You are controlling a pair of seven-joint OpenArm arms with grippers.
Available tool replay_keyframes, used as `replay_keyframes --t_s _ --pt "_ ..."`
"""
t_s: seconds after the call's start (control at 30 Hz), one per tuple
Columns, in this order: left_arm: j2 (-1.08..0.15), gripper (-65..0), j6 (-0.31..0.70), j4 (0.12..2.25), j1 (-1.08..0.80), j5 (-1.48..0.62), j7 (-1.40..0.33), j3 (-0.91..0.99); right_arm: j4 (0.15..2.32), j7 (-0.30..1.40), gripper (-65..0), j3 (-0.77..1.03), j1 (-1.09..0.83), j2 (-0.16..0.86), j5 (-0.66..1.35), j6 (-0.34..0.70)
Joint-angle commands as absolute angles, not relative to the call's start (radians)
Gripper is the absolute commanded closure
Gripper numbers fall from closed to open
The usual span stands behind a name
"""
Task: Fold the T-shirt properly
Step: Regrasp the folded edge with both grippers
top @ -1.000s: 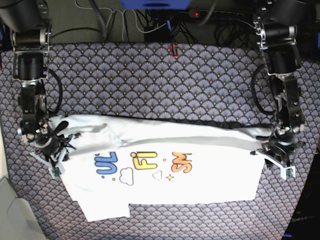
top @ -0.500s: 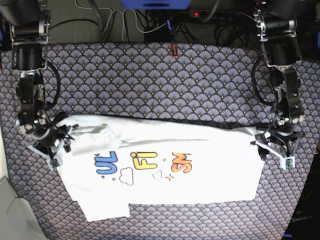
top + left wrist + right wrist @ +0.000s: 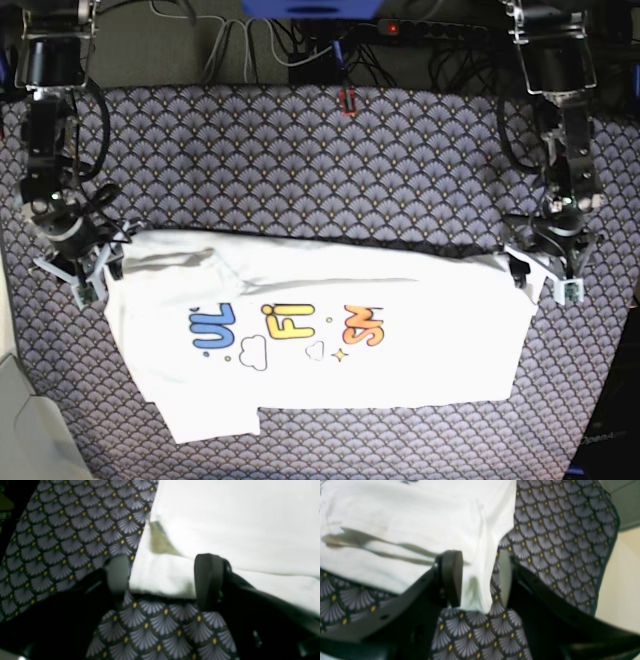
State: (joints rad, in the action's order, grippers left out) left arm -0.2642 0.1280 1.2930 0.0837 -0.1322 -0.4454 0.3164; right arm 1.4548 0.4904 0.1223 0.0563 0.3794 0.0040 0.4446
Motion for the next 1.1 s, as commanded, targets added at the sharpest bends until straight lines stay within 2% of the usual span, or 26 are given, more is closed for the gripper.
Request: replay_keyframes --t_s 0.0,0.17,0.4,0.73,0.8,1.0,1.07 --pt "-0.266 -40.9 0.122 1.296 0.099 -0.130 -0.421 0.343 1.477 0.470 -25.6 0.137 0.064 0.390 0.007 0.437" --pt "-0.251 -40.9 0.124 1.237 0.117 -0.130 -0.417 0.392 1.481 0.470 -25.6 0.153 0.038 0.389 0.007 0.437" --pt "-0.251 -40.9 0.124 1.102 0.154 -0.130 -0.298 0.389 1.483 0.470 -25.6 0.168 0.012 0.392 0.007 0.437" --pt "-0.249 -40.5 0.125 1.024 0.170 -0.130 -0.291 0.389 1.483 0.470 -25.6 0.182 0.008 0.395 0.007 0.437" --pt "-0.249 -36.1 0.125 1.009 0.180 -0.130 -0.271 0.389 1.483 0.470 -25.6 0.205 0.008 0.395 0.007 0.437" --pt "-0.251 -7.4 0.125 0.944 0.189 -0.130 -0.237 0.389 1.483 0.470 -25.6 0.255 0.008 0.395 0.007 0.440" --pt "-0.251 0.0 0.125 0.943 0.189 -0.130 -0.237 0.389 1.491 0.470 -25.6 0.262 0.007 0.395 0.007 0.440"
